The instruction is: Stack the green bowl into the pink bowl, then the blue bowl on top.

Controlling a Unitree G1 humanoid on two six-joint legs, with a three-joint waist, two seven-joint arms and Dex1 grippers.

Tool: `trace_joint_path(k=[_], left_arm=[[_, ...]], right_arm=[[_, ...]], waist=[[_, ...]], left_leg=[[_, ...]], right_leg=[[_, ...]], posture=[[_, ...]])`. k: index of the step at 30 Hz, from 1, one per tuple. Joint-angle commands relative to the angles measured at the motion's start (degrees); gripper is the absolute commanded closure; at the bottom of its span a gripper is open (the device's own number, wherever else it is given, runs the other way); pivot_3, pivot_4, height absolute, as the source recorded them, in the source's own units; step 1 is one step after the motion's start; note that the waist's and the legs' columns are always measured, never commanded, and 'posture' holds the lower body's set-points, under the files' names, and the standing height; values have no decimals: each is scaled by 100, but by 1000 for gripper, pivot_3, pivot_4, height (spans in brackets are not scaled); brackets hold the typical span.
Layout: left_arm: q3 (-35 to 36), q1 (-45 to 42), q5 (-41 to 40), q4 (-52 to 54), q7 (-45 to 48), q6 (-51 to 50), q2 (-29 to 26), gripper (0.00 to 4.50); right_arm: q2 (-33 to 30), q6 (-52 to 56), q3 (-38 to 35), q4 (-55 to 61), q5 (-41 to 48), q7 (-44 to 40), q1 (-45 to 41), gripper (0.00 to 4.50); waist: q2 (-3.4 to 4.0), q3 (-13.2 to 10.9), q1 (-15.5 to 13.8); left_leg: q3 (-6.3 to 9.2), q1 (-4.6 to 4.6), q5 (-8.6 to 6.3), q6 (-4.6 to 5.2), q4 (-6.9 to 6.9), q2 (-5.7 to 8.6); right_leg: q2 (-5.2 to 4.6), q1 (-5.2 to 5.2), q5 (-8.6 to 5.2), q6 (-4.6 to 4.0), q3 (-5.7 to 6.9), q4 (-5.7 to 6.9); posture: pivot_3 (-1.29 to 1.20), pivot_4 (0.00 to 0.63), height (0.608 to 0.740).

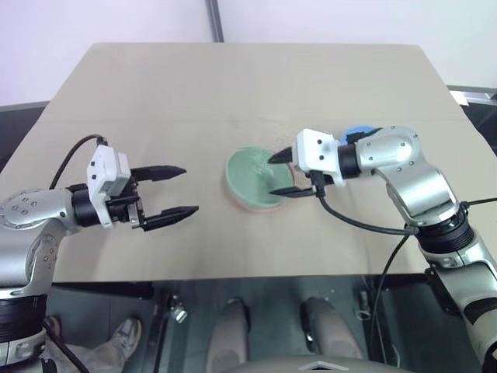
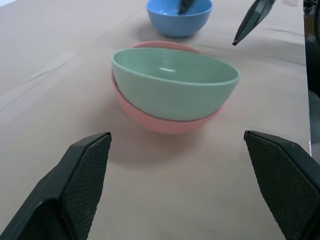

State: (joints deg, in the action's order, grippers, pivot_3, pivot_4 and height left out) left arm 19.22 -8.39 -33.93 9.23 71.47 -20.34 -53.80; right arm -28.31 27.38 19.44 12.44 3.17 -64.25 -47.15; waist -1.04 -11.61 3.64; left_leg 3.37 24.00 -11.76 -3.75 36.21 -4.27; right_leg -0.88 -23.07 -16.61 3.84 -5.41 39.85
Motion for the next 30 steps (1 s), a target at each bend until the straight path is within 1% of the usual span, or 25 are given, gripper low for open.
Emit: trace_joint_path(k=[1,2,5,8,12,15,18,19,20,21,22,23,28,30], left_arm=[[-58,-132,-5,-3,34,152,41,0],[-86,-159,-11,7,28,153,63,0],[-163,-246,-29,23,4,158,114,0],[-236,-380,-58,20,-19,111,161,0],[-345,-502,-29,-54,19,142,206,0],[-429,-616,-12,-116,32,151,234,0],[-455,-689,2,-172,54,162,229,0],[-460,-701,9,-188,64,174,224,0],[-463,-711,11,-197,69,182,219,0],[-462,-719,12,-201,68,185,215,0],[-460,-719,13,-203,67,187,212,0],[-458,-718,13,-203,66,188,211,0],[-447,-685,12,-190,40,182,231,0],[-447,-677,15,-199,38,188,240,0]], right_arm=[[-254,563,-807,510,184,498,28,237],[-468,647,-1013,531,137,608,117,237],[-1069,735,-1332,510,11,805,526,237],[-1509,884,-1621,426,-37,1027,970,237],[-1744,1054,-1741,195,-67,1269,1401,237],[-1655,1030,-1658,-187,-95,1482,1522,237],[-1504,900,-1542,-677,-193,1733,1450,237],[-1478,837,-1496,-821,-241,1782,1417,742],[-1470,762,-1449,-912,-268,1779,1403,954],[-1448,712,-1424,-950,-273,1781,1385,1287],[-1436,659,-1396,-956,-262,1761,1367,1879],[-1427,616,-1380,-963,-258,1753,1352,2128],[-1547,110,-1338,-631,-303,1643,1386,4483],[-1533,58,-1403,-278,-110,1485,1409,4483]], waist=[[0,0,-12],[0,0,-37],[-5,3,-149],[-5,3,-157],[-2,2,-95],[-2,2,-65],[-3,2,-62],[-3,2,-62],[-3,2,-62],[-3,2,-61],[-2,1,-63],[-2,1,-61],[-1,1,-67],[-1,0,-72]], left_leg=[[0,2,0,0,0,0],[1,7,0,0,0,0],[2,30,-1,1,7,2],[6,35,-1,1,7,2],[2,53,0,1,11,1],[3,53,0,1,12,1],[3,59,0,2,14,1],[4,60,0,1,15,1],[3,61,0,1,15,1],[3,62,0,1,15,2],[3,65,0,1,15,2],[4,67,0,1,15,2],[4,68,0,1,15,2],[5,69,0,1,15,2]], right_leg=[[0,0,0,0,0,0],[0,-2,0,0,1,-2],[-4,-10,1,0,6,-13],[-4,-13,0,0,12,-17],[-1,-39,1,1,3,0],[0,-39,1,1,3,1],[0,-41,1,1,3,0],[0,-41,1,1,4,-1],[-1,-42,2,1,3,-1],[-1,-42,2,1,3,-1],[-1,-45,2,1,4,-1],[-1,-48,2,1,4,-1],[-1,-47,2,1,4,-1],[-1,-48,2,1,5,0]], posture=[[0,150,740],[0,150,740],[0,150,740],[0,150,740],[0,150,740],[0,150,740],[0,150,740],[0,150,740],[0,150,740],[0,150,740],[0,150,740],[0,150,740],[0,150,740],[0,150,740]])
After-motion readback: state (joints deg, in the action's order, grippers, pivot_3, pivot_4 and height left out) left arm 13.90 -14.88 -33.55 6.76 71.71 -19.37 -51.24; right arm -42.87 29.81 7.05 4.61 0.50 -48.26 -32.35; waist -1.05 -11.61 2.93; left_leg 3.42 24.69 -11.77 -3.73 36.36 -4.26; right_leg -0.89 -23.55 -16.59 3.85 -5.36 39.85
